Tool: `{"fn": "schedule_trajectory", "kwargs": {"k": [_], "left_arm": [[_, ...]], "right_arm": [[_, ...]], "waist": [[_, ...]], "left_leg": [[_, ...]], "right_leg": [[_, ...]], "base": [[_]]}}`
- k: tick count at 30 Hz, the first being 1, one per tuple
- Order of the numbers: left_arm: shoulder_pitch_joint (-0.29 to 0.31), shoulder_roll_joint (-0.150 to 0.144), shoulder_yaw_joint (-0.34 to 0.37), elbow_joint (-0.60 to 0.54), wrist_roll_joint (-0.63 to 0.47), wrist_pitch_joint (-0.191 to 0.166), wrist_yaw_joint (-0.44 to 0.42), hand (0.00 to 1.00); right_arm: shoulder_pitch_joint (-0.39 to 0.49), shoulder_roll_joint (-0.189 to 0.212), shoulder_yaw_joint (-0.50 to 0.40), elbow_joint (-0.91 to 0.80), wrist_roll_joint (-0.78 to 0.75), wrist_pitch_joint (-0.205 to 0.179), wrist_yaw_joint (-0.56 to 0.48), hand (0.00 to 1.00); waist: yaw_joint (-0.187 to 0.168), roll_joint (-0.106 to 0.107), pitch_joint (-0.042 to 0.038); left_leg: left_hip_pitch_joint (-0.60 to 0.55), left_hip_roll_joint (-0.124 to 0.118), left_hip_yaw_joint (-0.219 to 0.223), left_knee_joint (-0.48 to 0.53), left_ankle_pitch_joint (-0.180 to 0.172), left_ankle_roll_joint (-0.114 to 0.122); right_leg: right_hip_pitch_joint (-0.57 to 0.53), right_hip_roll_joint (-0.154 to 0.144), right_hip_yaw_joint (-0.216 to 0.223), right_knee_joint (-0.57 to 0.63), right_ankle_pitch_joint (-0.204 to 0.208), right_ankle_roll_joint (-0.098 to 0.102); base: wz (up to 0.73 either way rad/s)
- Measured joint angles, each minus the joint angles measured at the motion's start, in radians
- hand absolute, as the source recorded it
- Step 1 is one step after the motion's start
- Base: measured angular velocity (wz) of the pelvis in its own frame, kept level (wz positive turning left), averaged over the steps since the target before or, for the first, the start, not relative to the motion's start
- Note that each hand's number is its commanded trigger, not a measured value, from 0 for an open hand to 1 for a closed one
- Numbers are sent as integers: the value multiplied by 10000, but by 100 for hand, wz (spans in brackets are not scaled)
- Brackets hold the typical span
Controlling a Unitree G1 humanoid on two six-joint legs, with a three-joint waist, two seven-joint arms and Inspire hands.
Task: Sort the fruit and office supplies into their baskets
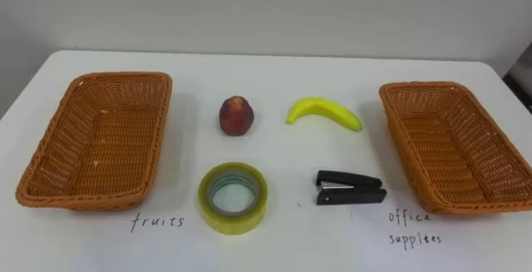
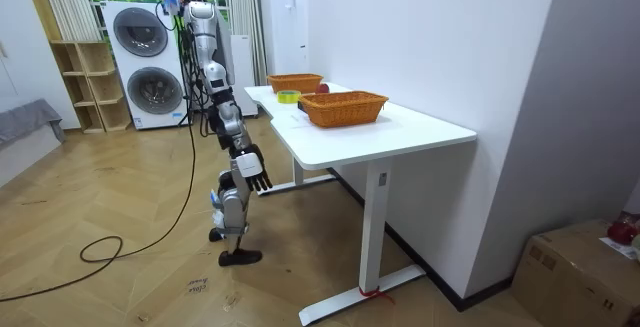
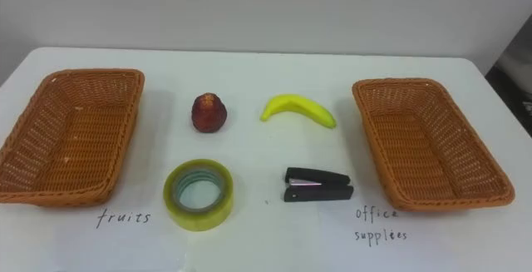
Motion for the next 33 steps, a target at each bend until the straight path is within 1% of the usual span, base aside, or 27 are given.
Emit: {"fn": "schedule_trajectory", "kwargs": {"k": [2,4,6,9,16,19,21,22,24,28,30,33], "left_arm": [[-1,0,4,-1,6,0,1,0],[-11,4,-5,-6,5,-1,5,0],[-32,19,-5,-9,4,-12,11,0],[-77,22,-8,-12,1,-22,55,0],[-86,21,5,-9,12,-76,65,0],[-92,14,9,6,11,-113,227,0],[-86,14,18,20,8,-131,340,0],[-90,10,24,26,12,-132,440,0],[-86,16,42,21,11,-133,529,0],[-38,23,464,5,5,-214,712,0],[19,23,914,5,-5,-304,719,0],[4,30,1021,5,-13,-341,848,0]], "right_arm": [[1,-1,-2,4,-1,0,3,0],[-23,-4,-3,38,2,-1,3,0],[-53,-4,-7,70,-4,-3,-4,0],[-49,-3,-6,79,-4,-1,-39,0],[-12,-2,-32,80,-1,-4,-54,0],[-9,7,-92,119,4,-8,-85,0],[-18,14,-90,177,136,-8,-157,0],[-19,26,-93,273,386,-3,-195,0],[-13,50,-98,379,712,7,-312,0],[152,80,-454,392,1261,9,-616,0],[273,76,-886,450,1637,11,-693,0],[446,58,-1302,446,2019,16,-835,0]], "waist": [[0,8,-2],[-15,-16,14],[-62,-5,9],[-62,-12,13],[-68,19,-6],[-88,21,-6],[-86,14,0],[-88,-16,19],[-86,-12,17],[-147,-11,16],[-240,-34,9],[-270,-49,-1]], "left_leg": [[0,0,-13,-1,-1,-1],[-13,0,-24,-7,-4,-1],[-80,-1,-79,-31,-6,-1],[-83,4,-43,-47,-6,-1],[-99,-13,-44,-19,-6,-1],[-90,-17,-23,3,-5,-1],[-80,-14,-3,3,-5,-1],[-79,-14,-4,3,-5,-1],[-81,-13,-3,3,-5,0],[-66,-12,-4,0,-4,0],[-53,-11,-11,3,-4,0],[-51,-10,-9,2,-5,0]], "right_leg": [[-1,7,1,-3,0,0],[-11,-4,-13,-9,0,0],[-66,-10,-72,-9,0,0],[-77,-8,-77,-14,0,0],[-75,-12,-93,-36,-2,3],[-63,-14,-78,-35,-4,6],[-59,-19,-61,-35,-5,7],[-59,-28,-58,-33,-5,7],[-66,-24,-31,-30,-7,7],[-48,-26,-25,-10,-18,14],[-45,-22,-32,-11,-18,14],[-42,-24,-28,-19,-18,13]], "base": [[0],[2],[7],[0],[0],[0],[0],[0],[0],[0],[0],[0]]}}
